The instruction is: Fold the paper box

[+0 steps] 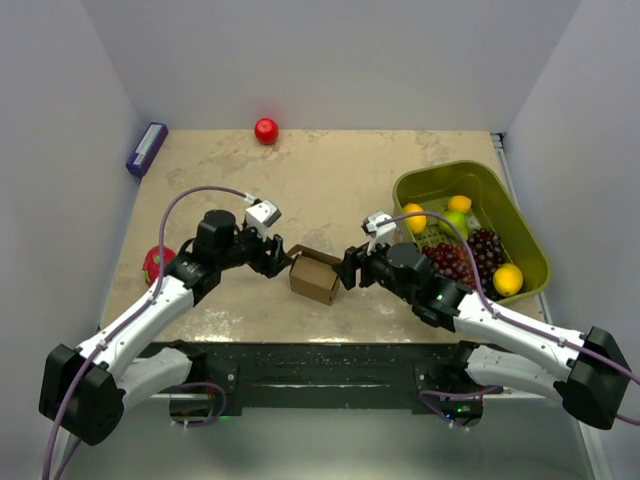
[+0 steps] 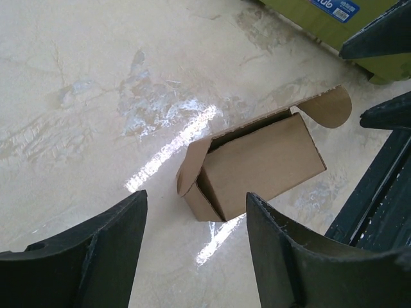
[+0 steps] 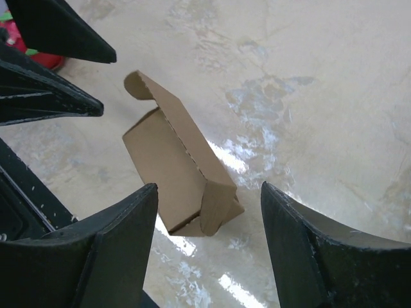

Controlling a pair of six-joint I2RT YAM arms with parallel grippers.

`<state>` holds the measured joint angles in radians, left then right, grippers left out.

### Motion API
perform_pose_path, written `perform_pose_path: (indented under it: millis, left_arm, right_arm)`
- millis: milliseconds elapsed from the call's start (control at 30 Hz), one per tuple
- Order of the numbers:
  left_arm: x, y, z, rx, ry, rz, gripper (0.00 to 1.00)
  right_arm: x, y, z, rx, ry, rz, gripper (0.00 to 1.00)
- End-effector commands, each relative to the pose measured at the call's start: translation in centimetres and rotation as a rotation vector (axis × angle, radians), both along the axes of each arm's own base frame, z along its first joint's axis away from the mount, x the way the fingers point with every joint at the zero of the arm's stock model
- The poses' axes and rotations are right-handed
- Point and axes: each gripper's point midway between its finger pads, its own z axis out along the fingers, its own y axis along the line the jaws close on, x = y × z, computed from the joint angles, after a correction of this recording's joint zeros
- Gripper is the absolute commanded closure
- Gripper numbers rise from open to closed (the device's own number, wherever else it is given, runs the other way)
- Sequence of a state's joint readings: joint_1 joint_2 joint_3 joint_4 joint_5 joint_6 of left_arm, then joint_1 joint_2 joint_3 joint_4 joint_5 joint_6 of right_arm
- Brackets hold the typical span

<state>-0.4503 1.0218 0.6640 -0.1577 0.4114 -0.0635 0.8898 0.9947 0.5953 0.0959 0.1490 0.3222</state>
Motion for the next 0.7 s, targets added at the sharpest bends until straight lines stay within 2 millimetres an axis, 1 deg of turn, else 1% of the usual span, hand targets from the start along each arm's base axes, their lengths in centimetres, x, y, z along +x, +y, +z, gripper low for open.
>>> perform_pose_path:
  millis: [0, 167, 333, 367, 433, 500, 667]
  left_arm:
    - [0.8, -0.7, 1.3, 0.003, -0.047, -0.005, 0.33]
    - [1.0, -0.9, 0.6, 0.009, -0.016, 0.001, 0.34]
    - [1.5, -1.2, 0.3, 0.009, 0.001, 0.013, 0.39]
    - [1.6, -1.3, 0.0, 0.012, 0.014, 0.018, 0.41]
    - [1.7, -1.4, -0.2, 0.012, 0.027, 0.022, 0.41]
    - [1.8, -1.5, -0.9, 0.021, 0.052, 0.026, 0.41]
    - [2.1, -1.9, -1.2, 0.010, 0.066, 0.033, 0.42]
  right_arm:
    - [-0.1, -1.1, -0.5, -0.005, 0.097, -0.097, 0.34]
    - [-0.7, -1.2, -1.5, -0.022, 0.139, -0.096, 0.39]
    - [-0.7, -0.9, -2.0, -0.026, 0.157, -0.096, 0.44]
    - [-0.7, -0.7, -1.9, -0.023, 0.158, -0.095, 0.45]
    - [-0.7, -0.6, -2.1, -0.029, 0.165, -0.093, 0.48]
    - [-0.6, -0.5, -2.1, -0.029, 0.167, -0.096, 0.51]
    - [-0.5, -0.5, -1.8, -0.021, 0.166, -0.111, 0.58]
